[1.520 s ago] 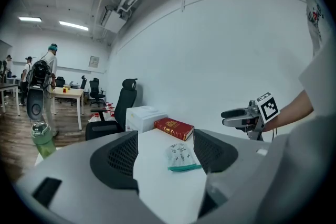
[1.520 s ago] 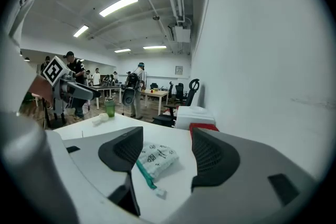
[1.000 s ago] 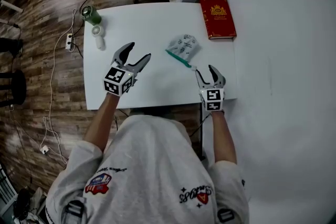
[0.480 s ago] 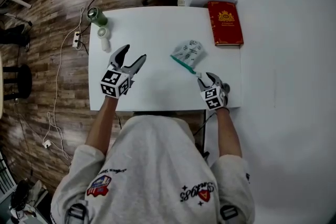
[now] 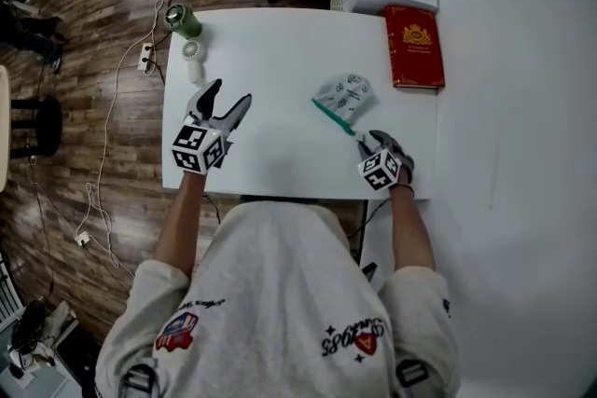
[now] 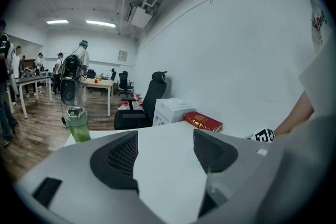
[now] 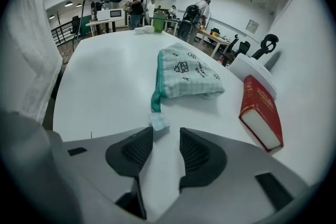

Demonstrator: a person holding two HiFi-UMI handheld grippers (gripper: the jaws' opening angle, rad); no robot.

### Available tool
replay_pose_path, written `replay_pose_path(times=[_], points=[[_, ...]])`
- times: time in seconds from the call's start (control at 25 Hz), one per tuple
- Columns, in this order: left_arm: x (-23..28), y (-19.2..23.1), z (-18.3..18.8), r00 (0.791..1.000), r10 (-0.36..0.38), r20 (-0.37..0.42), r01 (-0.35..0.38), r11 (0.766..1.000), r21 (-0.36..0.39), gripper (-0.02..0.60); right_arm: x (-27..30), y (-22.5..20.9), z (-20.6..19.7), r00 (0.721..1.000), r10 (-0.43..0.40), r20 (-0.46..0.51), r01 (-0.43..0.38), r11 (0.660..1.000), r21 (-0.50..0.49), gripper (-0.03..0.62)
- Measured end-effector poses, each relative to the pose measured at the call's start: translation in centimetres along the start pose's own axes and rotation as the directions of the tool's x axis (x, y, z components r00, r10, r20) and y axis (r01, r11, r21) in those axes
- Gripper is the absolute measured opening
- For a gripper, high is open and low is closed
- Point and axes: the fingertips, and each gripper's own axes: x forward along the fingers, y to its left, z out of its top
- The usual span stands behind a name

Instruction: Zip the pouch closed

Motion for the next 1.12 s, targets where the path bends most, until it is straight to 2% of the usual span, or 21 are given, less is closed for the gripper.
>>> replay_pose_path(times=[0.12,0.2,0.44,0.72,0.84,0.92,1.12], points=[[-0.1,0.2,-0.5,1.0,0.007,-0.005,-0.007,1.0,-0.008,0.321,0.2,0.2,0.1,1.0,0.019,0.001,-0.019,0.999,-0.044,0.152],[0.0,0.1,-0.8,1.0,0.006,-0.01,-0.006,1.0,-0.013,0.321,0.1,0.0,0.3,1.0,0.015,-0.003,-0.015,0.998,-0.057,0.106],[0.3,-0.8,-0.9,1.0,-0.009,-0.016,0.009,1.0,-0.014,0.321,0.4,-0.1,1.8,0.999,0.047,-0.008,-0.047,0.988,-0.15,0.112],[0.0,-1.0,-1.2,1.0,-0.005,-0.02,0.005,1.0,-0.013,0.321,1.2,2.1,3.3,0.989,0.149,-0.016,-0.148,0.957,-0.251,0.112],[-0.3,-0.8,-1.4,1.0,0.004,-0.022,-0.005,1.0,-0.016,0.321,1.8,2.8,3.6,0.983,0.184,-0.029,-0.185,0.948,-0.258,0.11],[-0.5,-0.6,-1.6,1.0,0.01,-0.022,-0.011,1.0,-0.02,0.321,1.9,3.1,3.5,0.978,0.205,-0.043,-0.209,0.946,-0.246,0.074],[-0.7,-0.6,-1.9,1.0,0.011,-0.027,-0.012,1.0,-0.026,0.321,1.9,3.6,3.4,0.969,0.237,-0.073,-0.247,0.946,-0.208,0.042]])
